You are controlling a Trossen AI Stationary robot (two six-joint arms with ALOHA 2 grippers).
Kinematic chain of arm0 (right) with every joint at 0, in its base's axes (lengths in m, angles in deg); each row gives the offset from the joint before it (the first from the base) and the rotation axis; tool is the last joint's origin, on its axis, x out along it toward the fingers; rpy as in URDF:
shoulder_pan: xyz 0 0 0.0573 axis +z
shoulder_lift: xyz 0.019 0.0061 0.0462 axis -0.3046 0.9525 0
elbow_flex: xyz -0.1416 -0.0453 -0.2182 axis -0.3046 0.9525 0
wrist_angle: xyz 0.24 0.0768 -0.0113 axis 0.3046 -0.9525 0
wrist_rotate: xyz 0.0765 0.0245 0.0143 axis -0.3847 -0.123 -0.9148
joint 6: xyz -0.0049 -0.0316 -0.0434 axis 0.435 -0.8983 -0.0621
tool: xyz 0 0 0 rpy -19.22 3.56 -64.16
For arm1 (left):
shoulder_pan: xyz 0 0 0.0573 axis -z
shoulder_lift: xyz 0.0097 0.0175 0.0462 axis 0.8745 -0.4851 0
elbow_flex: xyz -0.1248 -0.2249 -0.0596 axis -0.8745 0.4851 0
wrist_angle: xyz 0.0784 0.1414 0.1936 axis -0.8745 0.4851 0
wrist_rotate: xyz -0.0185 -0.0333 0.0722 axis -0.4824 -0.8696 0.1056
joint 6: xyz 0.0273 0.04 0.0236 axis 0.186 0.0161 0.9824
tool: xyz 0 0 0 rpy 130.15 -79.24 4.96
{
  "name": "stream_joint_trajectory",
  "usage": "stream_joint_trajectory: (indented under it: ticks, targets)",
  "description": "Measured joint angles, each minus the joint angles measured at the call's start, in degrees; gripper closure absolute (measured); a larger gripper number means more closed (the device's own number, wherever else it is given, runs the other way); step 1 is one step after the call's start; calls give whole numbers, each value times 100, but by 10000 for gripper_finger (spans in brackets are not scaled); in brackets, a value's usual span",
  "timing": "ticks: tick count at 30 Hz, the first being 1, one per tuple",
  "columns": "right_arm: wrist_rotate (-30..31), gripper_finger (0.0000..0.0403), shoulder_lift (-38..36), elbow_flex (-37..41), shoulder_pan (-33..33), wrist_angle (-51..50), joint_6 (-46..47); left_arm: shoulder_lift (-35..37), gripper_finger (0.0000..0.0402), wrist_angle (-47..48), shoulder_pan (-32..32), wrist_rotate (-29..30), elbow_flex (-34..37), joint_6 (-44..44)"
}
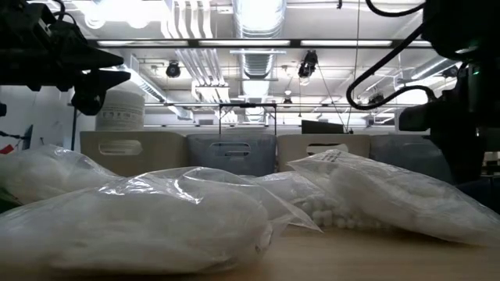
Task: Pick & Place Travel size toiletries
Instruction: Put the top right blue razor into the right black bin
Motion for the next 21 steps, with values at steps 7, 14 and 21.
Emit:
stream_joint_trajectory:
  ticks: [7,14,21]
  targets:
    - [-9,185,-21,-17,5,-43,-30,0,241,2,0,0,2,1]
    - [-16,271,-42,-20,39,-90,-188,0,241,2,-2,0,2,1]
    - [-20,347,-70,-29,166,-120,-191,1,241,2,0,0,1,0]
